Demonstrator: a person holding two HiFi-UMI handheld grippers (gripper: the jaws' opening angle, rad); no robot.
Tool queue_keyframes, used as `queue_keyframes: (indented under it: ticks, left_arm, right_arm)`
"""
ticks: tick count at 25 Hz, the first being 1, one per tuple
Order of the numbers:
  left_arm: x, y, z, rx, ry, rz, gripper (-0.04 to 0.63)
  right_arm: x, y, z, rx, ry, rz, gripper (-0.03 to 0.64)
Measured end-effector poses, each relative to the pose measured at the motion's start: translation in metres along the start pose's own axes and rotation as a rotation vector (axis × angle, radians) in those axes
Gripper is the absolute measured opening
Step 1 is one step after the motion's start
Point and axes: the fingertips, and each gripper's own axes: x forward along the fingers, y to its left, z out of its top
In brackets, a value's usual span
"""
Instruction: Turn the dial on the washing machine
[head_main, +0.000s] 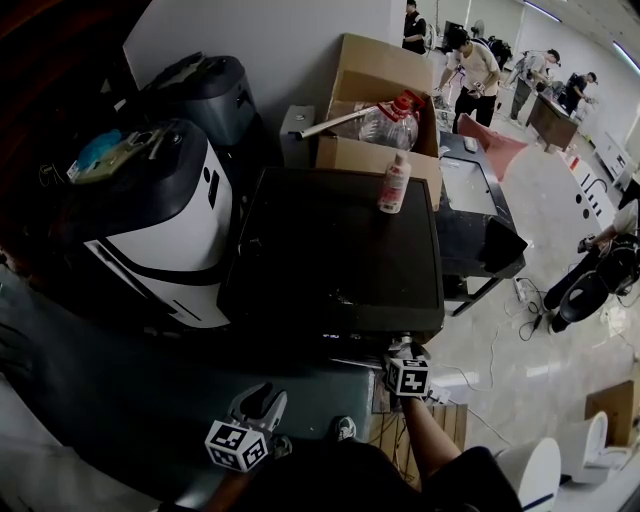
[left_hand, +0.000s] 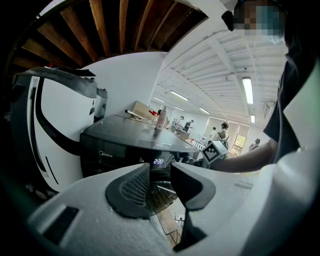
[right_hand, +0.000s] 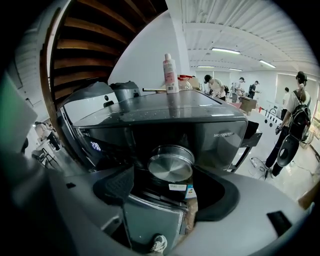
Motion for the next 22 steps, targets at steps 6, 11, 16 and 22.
queue_keyframes:
  ticks: [6,11,16,22]
  left_arm:
    - [0.001,0.001,0.000,0.001,0.003,-0.002,0.138]
    - [0.000,0.002,0.000,0.003,0.004,-0.008,0.138]
    - [-0.001,0.003,0.000,0.004,0.004,-0.009,0.138]
    - [-0.003,0.006,0.001,0.000,0.002,-0.005,0.138]
  right_arm:
    - [0.001,-0.001,0.001,0.011,-0.006,0.001,0.344]
    - [0.004,-0.003,-0.003,0.042,0.009,0.004,0.341]
    - [0.013,-0.003,-0.013,0.068,0.046,0.021,0.343]
    - [0.010,-0.004,-0.009,0.089,0.035,0.007,0.341]
